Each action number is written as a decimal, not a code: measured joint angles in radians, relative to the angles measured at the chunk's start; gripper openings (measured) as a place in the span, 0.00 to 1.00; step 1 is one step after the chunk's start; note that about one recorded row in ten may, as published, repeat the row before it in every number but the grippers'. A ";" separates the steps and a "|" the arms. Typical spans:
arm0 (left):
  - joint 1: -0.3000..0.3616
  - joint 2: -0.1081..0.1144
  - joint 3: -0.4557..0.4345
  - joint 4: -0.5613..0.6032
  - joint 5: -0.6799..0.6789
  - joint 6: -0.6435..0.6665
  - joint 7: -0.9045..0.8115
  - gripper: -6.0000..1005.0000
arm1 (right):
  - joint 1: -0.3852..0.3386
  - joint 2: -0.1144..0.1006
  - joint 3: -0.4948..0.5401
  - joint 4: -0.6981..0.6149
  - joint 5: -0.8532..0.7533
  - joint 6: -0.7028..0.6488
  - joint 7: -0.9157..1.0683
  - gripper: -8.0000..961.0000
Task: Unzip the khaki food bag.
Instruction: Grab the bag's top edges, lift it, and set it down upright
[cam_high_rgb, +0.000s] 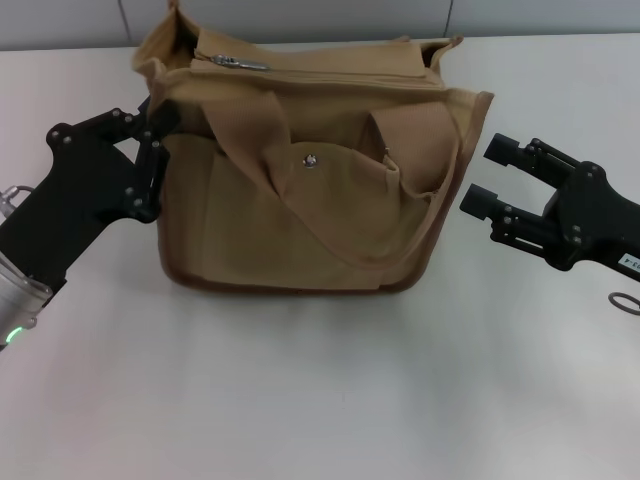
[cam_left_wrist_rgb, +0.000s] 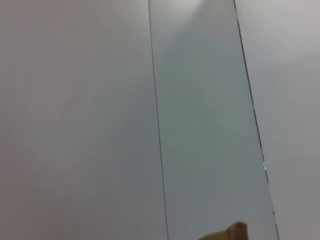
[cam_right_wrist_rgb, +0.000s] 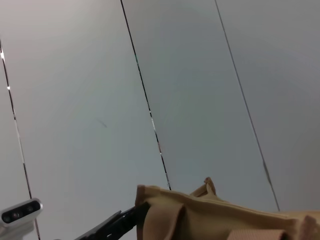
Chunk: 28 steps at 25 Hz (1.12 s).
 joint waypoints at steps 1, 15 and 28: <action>0.002 0.000 0.000 0.003 0.001 0.009 0.000 0.04 | 0.001 0.000 0.000 0.000 0.000 -0.004 0.001 0.82; -0.035 0.006 -0.027 0.178 -0.020 0.039 -0.129 0.05 | 0.006 -0.002 -0.004 -0.008 0.023 -0.014 0.040 0.82; -0.085 -0.006 0.076 0.185 -0.061 0.080 -0.214 0.05 | 0.030 -0.003 -0.013 -0.087 0.019 -0.045 0.167 0.82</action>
